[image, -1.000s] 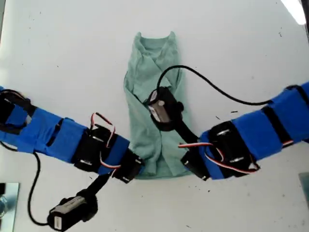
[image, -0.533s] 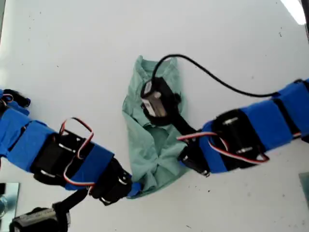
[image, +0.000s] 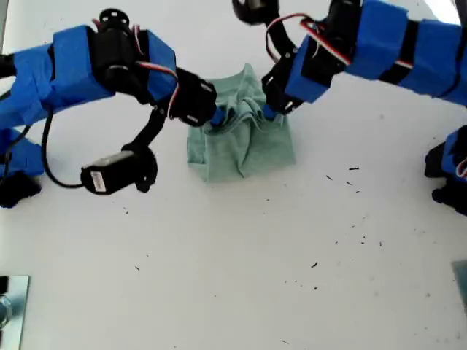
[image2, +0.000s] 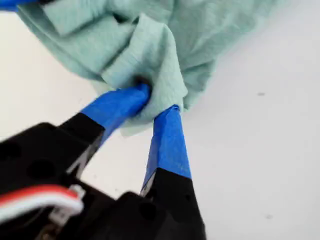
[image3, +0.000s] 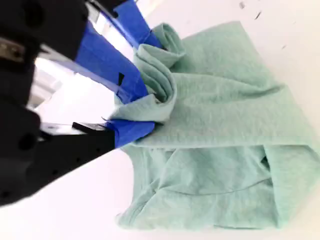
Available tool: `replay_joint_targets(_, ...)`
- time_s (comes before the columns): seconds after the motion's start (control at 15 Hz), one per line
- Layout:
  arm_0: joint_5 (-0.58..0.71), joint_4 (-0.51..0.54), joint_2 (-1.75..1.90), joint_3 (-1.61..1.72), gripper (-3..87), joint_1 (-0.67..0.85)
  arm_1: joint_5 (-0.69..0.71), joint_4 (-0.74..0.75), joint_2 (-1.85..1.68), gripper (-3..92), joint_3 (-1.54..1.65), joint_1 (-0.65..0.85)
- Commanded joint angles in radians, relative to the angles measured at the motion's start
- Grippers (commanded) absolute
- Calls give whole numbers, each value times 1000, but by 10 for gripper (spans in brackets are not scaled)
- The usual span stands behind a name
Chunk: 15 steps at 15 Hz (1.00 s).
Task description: Fold t shirt
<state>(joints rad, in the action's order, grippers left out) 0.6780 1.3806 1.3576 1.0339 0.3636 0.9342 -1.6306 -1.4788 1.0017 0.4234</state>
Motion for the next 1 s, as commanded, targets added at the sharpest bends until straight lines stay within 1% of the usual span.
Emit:
replay_joint_targets(0.0, 5, 38, 147, 20, 250, 112, 28, 38, -80, 404, 2, 115)
replay_joint_targets(0.07, -23, 29, 215, 94, 262, 153, 0, 46, -115, 331, 43, 170)
replay_joint_targets(0.13, -54, 6, 296, 187, 265, 179, -15, 115, -179, 292, 127, 230)
replay_joint_targets(0.2, -89, -63, 419, 337, 265, 189, -46, 232, -285, 272, 264, 290)
replay_joint_targets(0.27, -118, -158, 569, 518, 261, 189, -46, 402, -425, 262, 439, 337)
replay_joint_targets(0.33, -137, -239, 721, 689, 245, 176, -43, 525, -545, 249, 586, 374)
replay_joint_targets(0.4, -147, -321, 862, 851, 227, 160, -32, 529, -609, 236, 641, 390)
replay_joint_targets(0.53, -196, -370, 1048, 1097, 178, 112, -20, 428, -710, 201, 723, 373)
replay_joint_targets(0.6, -224, -394, 1143, 1227, 137, 67, -28, 414, -810, 197, 844, 354)
replay_joint_targets(0.67, -282, -423, 1247, 1367, 73, 6, -61, 383, -925, 244, 983, 336)
replay_joint_targets(0.73, -334, -480, 1382, 1517, 19, -78, -117, 357, -1072, 226, 1141, 308)
replay_joint_targets(0.8, -423, -520, 1559, 1686, -1, -163, -202, 350, -1259, 194, 1330, 270)
replay_joint_targets(0.87, -537, -532, 1770, 1876, -1, -227, -275, 359, -1482, 123, 1532, 206)
replay_joint_targets(0.93, -620, -483, 2020, 2039, -1, -285, -380, 331, -1718, 113, 1736, 135)
